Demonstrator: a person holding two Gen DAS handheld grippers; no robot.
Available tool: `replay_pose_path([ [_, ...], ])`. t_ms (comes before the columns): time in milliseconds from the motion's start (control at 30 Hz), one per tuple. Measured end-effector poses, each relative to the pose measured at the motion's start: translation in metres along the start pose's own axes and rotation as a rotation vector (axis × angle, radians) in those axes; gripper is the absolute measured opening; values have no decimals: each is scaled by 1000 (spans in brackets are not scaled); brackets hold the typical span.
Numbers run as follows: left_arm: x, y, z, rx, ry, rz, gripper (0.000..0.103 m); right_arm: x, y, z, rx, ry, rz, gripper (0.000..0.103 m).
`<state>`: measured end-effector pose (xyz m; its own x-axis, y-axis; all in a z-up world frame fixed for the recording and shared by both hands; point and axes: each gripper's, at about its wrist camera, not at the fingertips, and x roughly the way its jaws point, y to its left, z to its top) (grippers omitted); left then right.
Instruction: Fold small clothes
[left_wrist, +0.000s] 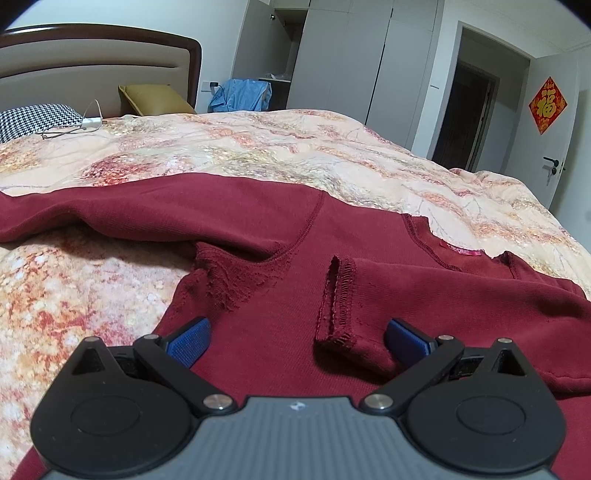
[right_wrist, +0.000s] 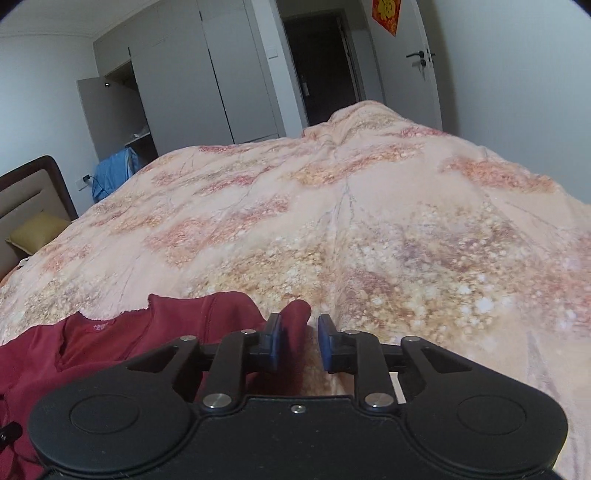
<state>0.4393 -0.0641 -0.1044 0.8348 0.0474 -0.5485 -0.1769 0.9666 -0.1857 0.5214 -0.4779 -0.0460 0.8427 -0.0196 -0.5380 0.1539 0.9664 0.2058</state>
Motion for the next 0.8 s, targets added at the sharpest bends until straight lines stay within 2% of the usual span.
replay_pose_path([
  [33, 0, 0, 0, 0, 0, 0, 103, -9, 2, -3, -13, -3, 15, 40],
  [133, 0, 0, 0, 3, 0, 3, 103, -34, 7, -17, -56, -16, 36, 51],
  [267, 0, 0, 0, 3, 0, 2, 103, -39, 5, -49, -135, 63, -66, 51],
  [367, 0, 0, -1, 4, 0, 3, 103, -42, -2, -71, -182, 33, -112, 59],
  [500, -3, 2, 1, -9, 4, -10, 103, -54, -5, -68, -125, 0, -112, 63],
  [567, -9, 7, 6, -31, 25, -37, 103, -64, -3, -64, -121, -14, -107, 70],
  [633, -17, 15, 9, -62, 43, -57, 103, -75, 1, -62, -130, -29, -96, 86],
  [800, -45, 37, 17, -123, 80, -77, 103, -108, 20, -67, -186, -50, -39, 101],
])
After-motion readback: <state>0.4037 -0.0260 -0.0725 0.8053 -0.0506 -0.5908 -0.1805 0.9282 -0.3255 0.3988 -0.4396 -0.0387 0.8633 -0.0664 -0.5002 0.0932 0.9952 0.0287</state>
